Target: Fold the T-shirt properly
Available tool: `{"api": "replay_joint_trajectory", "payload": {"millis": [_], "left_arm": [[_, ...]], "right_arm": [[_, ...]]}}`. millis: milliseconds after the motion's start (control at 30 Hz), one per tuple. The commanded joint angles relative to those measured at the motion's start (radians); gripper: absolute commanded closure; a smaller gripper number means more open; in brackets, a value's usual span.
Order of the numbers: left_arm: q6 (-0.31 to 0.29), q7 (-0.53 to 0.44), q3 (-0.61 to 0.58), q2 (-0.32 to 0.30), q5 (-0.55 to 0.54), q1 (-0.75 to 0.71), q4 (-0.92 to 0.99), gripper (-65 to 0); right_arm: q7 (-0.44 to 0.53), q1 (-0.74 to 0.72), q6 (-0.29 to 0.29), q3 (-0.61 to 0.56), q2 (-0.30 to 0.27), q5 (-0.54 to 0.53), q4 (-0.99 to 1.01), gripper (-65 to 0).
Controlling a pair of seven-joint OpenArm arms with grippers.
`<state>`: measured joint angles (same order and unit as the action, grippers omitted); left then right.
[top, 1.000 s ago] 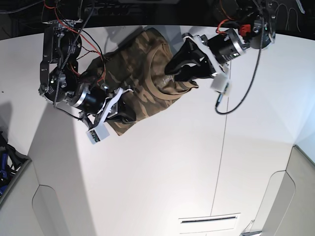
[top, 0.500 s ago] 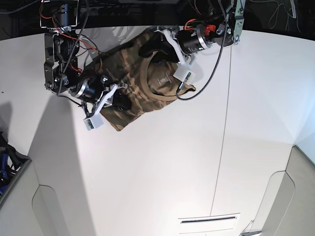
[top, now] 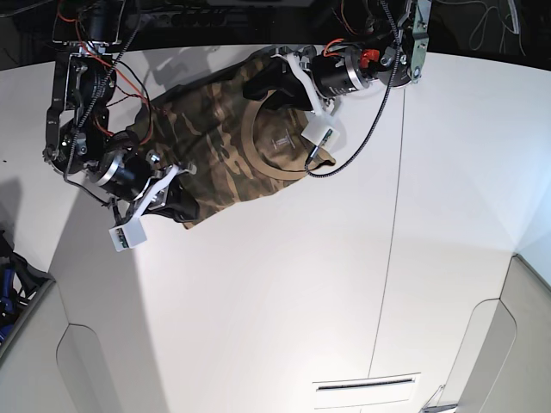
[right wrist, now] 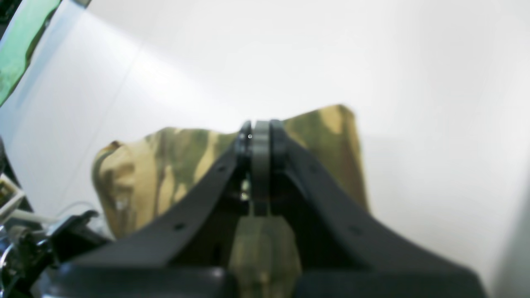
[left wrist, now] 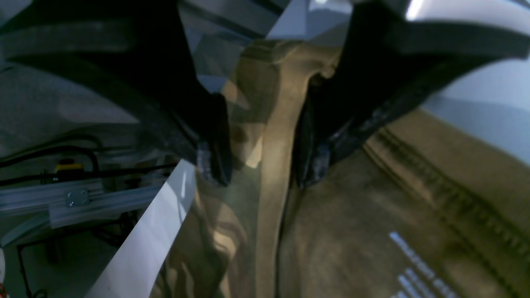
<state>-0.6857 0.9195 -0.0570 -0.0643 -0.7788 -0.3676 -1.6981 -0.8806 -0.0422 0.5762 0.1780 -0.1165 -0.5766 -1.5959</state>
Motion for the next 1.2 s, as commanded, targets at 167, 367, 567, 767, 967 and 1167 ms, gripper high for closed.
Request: {"api": "replay_joint_trajectory", "payload": {"millis": [167,367,567,767,967,1167], "left_arm": [[-0.012,0.045,0.0,-0.003,-0.017,0.002,-0.119,-26.4],[-0.012,0.08,0.0,-0.002,-0.017,-0.016,-0.264,-26.3],[-0.012,0.079,-0.003,-0.002,-0.023,-0.04,-0.273,-13.9],[-0.012,0.064,-0.003,-0.002,-0.019,-0.06,-0.249,-11.0],[-0.012,0.026,-0.003,-0.002,-0.001,-0.062,-0.135,-8.6],[-0.012,0.023,-0.003,-0.002,0.003,-0.049,-0.032,-8.6]], "right_arm": [[0.021,-0.074,0.004,0.016,-0.005,0.085,-0.016,0.0],[0.034,-0.078,0.004,0.016,-0.005,0.09,-0.005,0.0],[0.069,-0.113,0.004,0.009,-0.005,0.09,0.077,0.0],[0.07,-0.194,0.008,-0.021,-0.005,0.087,0.218,0.0],[0.072,-0.257,0.008,-0.117,-0.005,0.091,0.322,0.0],[0.073,-0.267,0.008,-0.167,-0.005,0.123,0.343,0.0]]}}
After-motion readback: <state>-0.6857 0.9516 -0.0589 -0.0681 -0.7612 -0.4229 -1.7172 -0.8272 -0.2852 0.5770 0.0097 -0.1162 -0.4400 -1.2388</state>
